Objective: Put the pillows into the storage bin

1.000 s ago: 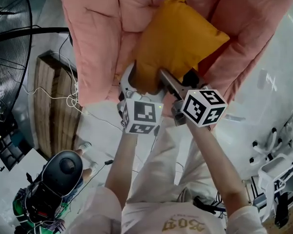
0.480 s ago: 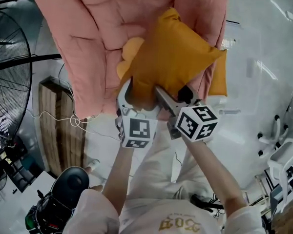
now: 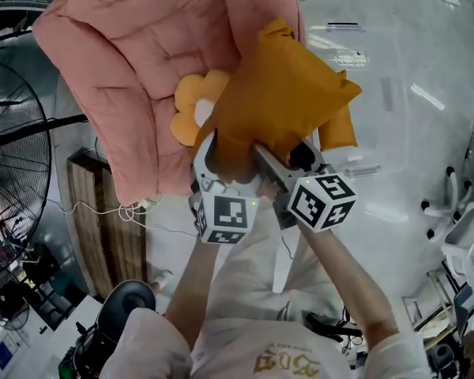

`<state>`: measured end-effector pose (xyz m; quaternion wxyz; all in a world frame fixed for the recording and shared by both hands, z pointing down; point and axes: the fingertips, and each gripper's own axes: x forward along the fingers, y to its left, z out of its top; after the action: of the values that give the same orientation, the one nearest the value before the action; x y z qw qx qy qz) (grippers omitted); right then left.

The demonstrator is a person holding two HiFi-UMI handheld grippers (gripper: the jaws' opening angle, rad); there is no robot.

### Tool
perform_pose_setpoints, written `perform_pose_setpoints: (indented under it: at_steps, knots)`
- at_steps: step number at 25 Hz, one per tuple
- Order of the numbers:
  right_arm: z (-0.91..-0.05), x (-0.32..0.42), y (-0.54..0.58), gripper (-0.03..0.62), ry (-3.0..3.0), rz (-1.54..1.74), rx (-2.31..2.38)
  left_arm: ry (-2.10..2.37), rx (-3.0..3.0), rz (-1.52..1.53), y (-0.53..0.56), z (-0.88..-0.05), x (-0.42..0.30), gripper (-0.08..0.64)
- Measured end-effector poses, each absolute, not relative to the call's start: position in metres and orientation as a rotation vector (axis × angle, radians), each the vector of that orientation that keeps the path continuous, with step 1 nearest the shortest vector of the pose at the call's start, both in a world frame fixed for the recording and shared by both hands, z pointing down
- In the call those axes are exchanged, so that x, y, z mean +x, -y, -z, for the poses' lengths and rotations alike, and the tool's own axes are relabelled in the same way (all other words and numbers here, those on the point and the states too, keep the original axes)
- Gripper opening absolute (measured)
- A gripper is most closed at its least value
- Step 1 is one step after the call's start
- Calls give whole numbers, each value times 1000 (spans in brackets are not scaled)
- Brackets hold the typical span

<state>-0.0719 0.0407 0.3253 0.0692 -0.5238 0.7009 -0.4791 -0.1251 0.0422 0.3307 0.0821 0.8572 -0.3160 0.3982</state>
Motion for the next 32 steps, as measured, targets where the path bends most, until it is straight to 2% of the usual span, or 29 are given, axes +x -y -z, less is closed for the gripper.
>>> perform_pose_setpoints:
  at_steps: [12, 21, 32]
  knots:
    - [-337, 16, -62, 359, -1945, 1530, -1481, 878, 2596, -1356, -61, -333, -36, 511]
    - [-336, 89, -76, 356, -1921, 1548, -1471, 879, 2576, -1338, -76, -331, 38, 509]
    - [-383, 191, -111, 357, -1769, 1656, -1493, 716, 2535, -1393, -109, -376, 141, 509]
